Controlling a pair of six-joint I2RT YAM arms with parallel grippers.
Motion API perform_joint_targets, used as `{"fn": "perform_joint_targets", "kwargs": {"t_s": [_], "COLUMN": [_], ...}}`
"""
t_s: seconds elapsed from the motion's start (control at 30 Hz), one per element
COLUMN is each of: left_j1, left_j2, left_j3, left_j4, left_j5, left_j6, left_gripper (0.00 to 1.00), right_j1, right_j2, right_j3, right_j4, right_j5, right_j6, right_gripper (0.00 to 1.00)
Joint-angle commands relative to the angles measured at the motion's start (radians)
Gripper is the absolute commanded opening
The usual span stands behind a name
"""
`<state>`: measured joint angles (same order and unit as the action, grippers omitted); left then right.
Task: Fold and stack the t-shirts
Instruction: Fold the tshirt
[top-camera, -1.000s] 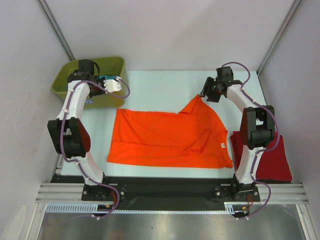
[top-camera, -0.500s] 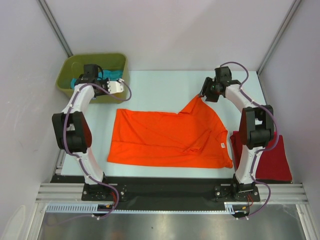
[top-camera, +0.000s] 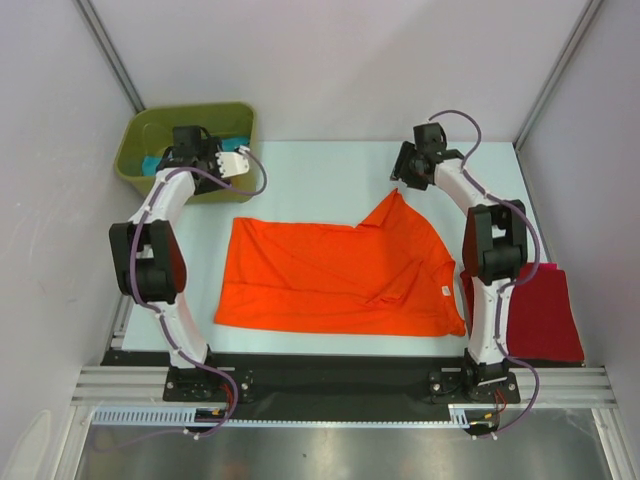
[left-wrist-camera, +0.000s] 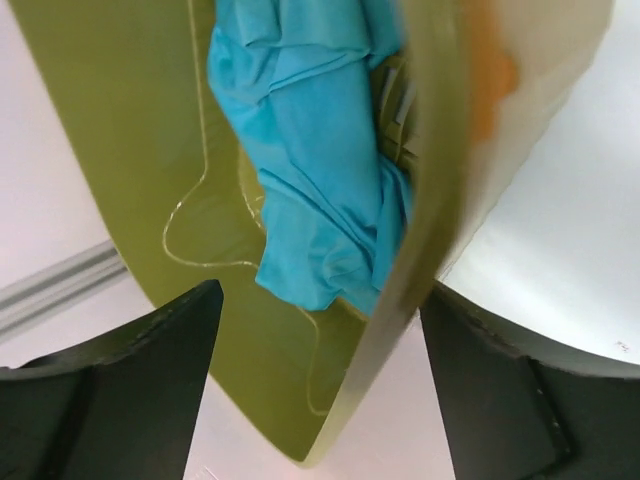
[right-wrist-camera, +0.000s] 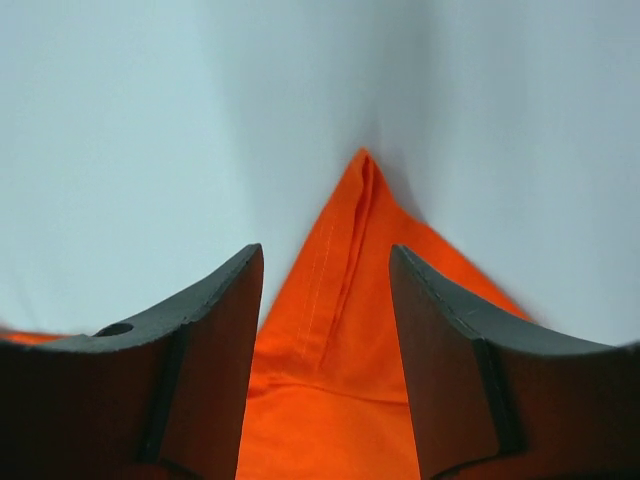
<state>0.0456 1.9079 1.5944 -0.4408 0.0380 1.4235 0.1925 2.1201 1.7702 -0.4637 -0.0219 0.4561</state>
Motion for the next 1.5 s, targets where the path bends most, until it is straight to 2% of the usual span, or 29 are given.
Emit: {"fn": "perform_joint_targets", "kwargs": {"t_s": [0.0,0.1,0.17,0.23,0.33,0.47,0.53,0.57,0.6,0.63,0.67,0.7,0.83,0.97,1.13,1.23,1.37,1.47], "left_j1": [0.023,0.022,0.022,0.023,0.023,0.022,0.019,0.013,0.008,0.004,-0.004,-0.01,-0.018,-0.021,-0.038,-0.038,-0.092,-0.092], "left_j2": [-0.091,-0.131,-0.156,-0.188,-0.213,-0.236,-0.256,-0.262,-0.274,-0.277,-0.276,-0.271,-0.268,-0.259,-0.188,-0.161,-0.11,-0.15], "left_j3": [0.029,0.027,0.022,0.019,0.019,0.036,0.041,0.038,0.015,-0.003,-0.025,-0.077,-0.217,-0.29,-0.31,-0.343,-0.341,-0.437], "left_j4": [0.024,-0.059,-0.084,-0.119,-0.156,-0.216,-0.307,-0.34,-0.379,-0.389,-0.404,-0.401,-0.261,-0.09,0.033,0.125,0.134,0.183], "left_j5": [0.002,0.036,0.055,0.071,0.106,0.154,0.215,0.227,0.238,0.25,0.253,0.249,0.162,0.122,0.114,0.099,0.115,0.195], "left_j6": [-0.046,-0.101,-0.136,-0.19,-0.247,-0.346,-0.382,-0.396,-0.443,-0.475,-0.501,-0.532,-0.641,-0.725,-0.827,-0.868,-0.838,-0.697], "left_gripper": [0.87,0.95,0.96,0.97,0.99,0.98,0.92,0.77,0.67,0.6,0.51,0.49,0.5,0.65,0.64,0.63,0.57,0.57], "right_j1": [0.007,0.01,0.01,0.01,0.012,0.013,0.015,0.015,0.013,0.012,0.013,0.012,0.012,0.015,0.03,0.028,0.031,0.032], "right_j2": [0.086,0.151,0.185,0.228,0.282,0.334,0.34,0.342,0.344,0.344,0.337,0.33,0.262,0.137,-0.079,-0.167,-0.25,-0.304], "right_j3": [0.122,0.194,0.231,0.286,0.342,0.391,0.391,0.391,0.393,0.396,0.402,0.4,0.379,0.266,0.002,-0.084,-0.173,-0.235], "right_j4": [-0.053,-0.079,-0.105,-0.115,-0.104,-0.121,-0.115,-0.112,-0.112,-0.118,-0.128,-0.133,-0.141,-0.103,-0.007,0.034,0.043,0.056], "right_j5": [0.079,0.1,0.117,0.117,0.053,0.056,0.051,0.051,0.053,0.057,0.065,0.076,0.083,0.062,0.057,0.059,0.062,0.074], "right_j6": [0.0,-0.004,-0.004,-0.011,-0.029,-0.02,-0.017,-0.014,-0.013,-0.01,-0.005,0.001,-0.016,-0.034,-0.03,0.001,0.032,0.035], "right_gripper": [0.58,0.55,0.5,0.5,0.46,0.33,0.27,0.22,0.19,0.14,0.03,0.0,0.0,0.0,0.0,0.0,0.0,0.0]}}
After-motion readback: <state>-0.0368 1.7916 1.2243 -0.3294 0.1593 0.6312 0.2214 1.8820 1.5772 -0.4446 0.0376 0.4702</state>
